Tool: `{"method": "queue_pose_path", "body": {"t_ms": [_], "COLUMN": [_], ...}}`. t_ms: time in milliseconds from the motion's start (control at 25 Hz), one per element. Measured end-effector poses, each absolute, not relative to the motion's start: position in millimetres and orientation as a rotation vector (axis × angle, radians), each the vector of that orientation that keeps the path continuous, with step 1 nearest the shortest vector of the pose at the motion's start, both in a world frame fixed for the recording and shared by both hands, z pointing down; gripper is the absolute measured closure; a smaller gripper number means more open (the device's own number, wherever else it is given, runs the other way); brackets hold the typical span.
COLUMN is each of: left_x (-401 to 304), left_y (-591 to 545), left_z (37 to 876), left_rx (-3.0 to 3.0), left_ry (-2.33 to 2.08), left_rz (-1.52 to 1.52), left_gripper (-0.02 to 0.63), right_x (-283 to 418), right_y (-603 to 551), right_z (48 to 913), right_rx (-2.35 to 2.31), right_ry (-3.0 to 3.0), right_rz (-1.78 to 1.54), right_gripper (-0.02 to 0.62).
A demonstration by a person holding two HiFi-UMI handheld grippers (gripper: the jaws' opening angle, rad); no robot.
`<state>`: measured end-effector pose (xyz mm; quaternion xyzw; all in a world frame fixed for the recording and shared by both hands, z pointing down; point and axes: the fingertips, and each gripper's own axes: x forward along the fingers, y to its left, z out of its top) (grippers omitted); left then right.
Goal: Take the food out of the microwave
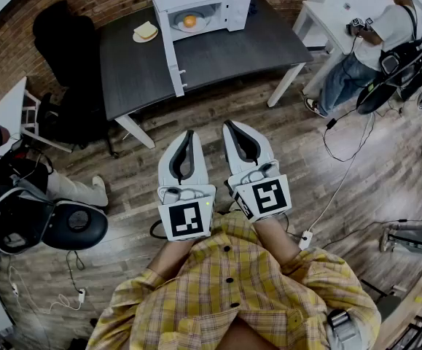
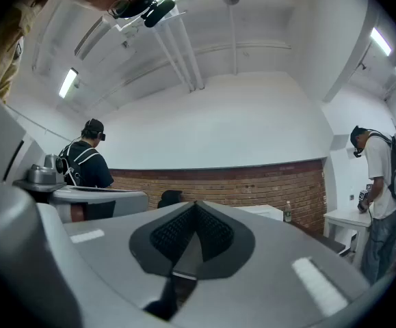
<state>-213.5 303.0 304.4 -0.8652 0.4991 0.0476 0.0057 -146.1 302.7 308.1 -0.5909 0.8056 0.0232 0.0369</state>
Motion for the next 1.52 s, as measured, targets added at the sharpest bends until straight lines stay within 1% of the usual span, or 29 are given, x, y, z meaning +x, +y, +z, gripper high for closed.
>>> {"method": "queue_pose_path", "body": {"t_ms": [560, 1040, 1520], "left_x": [-145.8, -68.0, -31.9], "left_y": [311.7, 322.6, 269.0], "left_z": [312.2, 318.7, 339.4], "left_rx": [-2.640, -2.574, -2.613], "left_ry": [1.618, 1.635, 1.628], "left_rz": [0.107, 0.047, 0.021], "left_gripper": [0.607, 0.607, 0.607], "right_x": [-73.1, -5.7, 22.8], "right_y": [312.2, 319.0, 267.0], "right_z": [312.6, 326.6, 343.1], "right_rx": [-1.737, -1.664, -1.651], "right_ry": [2.462, 2.488, 2.541], "right_rz": [0.032, 0.022, -0.043], "right_gripper": [0.592, 0.592, 0.592]}}
